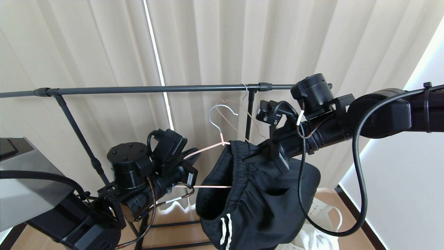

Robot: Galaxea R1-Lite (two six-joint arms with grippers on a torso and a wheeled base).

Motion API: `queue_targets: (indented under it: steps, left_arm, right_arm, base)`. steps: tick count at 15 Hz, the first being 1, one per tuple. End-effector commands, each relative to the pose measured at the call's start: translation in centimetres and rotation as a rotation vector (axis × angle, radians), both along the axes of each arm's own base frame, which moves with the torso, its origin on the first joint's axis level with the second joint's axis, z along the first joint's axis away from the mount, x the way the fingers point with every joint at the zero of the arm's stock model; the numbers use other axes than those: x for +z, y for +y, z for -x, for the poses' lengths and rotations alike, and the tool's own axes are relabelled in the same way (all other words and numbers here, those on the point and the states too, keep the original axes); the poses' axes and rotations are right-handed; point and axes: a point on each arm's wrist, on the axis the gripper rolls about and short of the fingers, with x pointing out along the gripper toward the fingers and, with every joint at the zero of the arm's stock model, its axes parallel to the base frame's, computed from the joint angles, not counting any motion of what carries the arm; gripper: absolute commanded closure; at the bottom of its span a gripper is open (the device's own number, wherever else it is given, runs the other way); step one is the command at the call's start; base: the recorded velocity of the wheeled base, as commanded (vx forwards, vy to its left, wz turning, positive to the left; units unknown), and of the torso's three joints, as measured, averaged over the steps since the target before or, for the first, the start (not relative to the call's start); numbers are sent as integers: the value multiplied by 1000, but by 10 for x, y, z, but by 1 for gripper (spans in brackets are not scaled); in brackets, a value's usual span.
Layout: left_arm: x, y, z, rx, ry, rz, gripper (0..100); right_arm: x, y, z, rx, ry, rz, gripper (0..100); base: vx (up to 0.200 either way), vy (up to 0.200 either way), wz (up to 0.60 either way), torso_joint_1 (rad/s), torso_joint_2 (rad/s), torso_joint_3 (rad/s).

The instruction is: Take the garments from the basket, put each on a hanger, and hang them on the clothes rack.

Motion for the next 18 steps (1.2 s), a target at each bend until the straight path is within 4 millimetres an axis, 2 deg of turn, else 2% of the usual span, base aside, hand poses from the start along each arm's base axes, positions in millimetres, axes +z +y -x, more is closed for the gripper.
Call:
queue_targets:
  steps: [1,6,7,12,15,18]
  left_arm:
    - [0,1,-1,3,0,4,100]
    - [-4,5,4,6,6,-15,100]
    - [-6,5,5,3,6,-28,0]
    - [-9,14,15,-50,-20,-10,0]
    - [-2,29,21,-39,-50,5,0]
    - [11,48,35,-12,-90,-8,0]
  right_arm:
    - [1,0,1,0,-2,-1,100]
    - [6,-2,5,3,-10,-6,100]
    - [7,-3,5,1,-12,-8,100]
    - [6,-5,10,4,-6,-2,100]
    - [7,-7,10,-2,-12,-4,100]
    - [13,-17,8,-32,-25,-10,100]
  base:
    - [0,0,0,0,0,0]
    - [0,0,0,0,0,0]
    - [0,0,0,0,0,0]
    - [0,0,0,0,0,0]
    - [0,0,0,0,0,0]
    - [0,0,0,0,0,0]
